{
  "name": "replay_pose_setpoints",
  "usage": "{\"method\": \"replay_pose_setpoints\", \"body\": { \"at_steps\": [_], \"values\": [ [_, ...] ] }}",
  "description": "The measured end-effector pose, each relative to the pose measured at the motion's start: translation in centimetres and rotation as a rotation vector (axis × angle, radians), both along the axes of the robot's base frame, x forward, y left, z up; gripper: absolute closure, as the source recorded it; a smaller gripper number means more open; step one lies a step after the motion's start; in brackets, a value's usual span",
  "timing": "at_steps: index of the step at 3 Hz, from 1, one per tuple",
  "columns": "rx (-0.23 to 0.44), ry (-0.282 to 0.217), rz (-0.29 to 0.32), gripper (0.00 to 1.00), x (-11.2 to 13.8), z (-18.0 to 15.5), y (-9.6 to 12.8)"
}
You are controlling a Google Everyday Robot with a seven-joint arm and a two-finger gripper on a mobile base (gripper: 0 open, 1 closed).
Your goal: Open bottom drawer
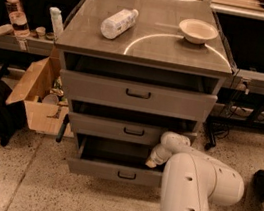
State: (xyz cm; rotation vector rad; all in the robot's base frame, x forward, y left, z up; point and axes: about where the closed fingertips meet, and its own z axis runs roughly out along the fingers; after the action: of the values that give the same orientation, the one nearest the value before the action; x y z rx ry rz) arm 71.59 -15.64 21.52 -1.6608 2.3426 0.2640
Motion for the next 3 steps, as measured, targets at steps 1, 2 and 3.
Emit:
{"method": "replay_pose_setpoints", "body": {
  "at_steps": [1,2,3],
  "values": [
    [0.011,0.018,0.027,1.00,-0.6,-1.9,0.4],
    [0.029,0.036,0.071,1.00,-1.9,-3.5,0.6],
    [0.030,0.038,0.074,1.00,-2.0,-3.3,0.6]
  ]
}}
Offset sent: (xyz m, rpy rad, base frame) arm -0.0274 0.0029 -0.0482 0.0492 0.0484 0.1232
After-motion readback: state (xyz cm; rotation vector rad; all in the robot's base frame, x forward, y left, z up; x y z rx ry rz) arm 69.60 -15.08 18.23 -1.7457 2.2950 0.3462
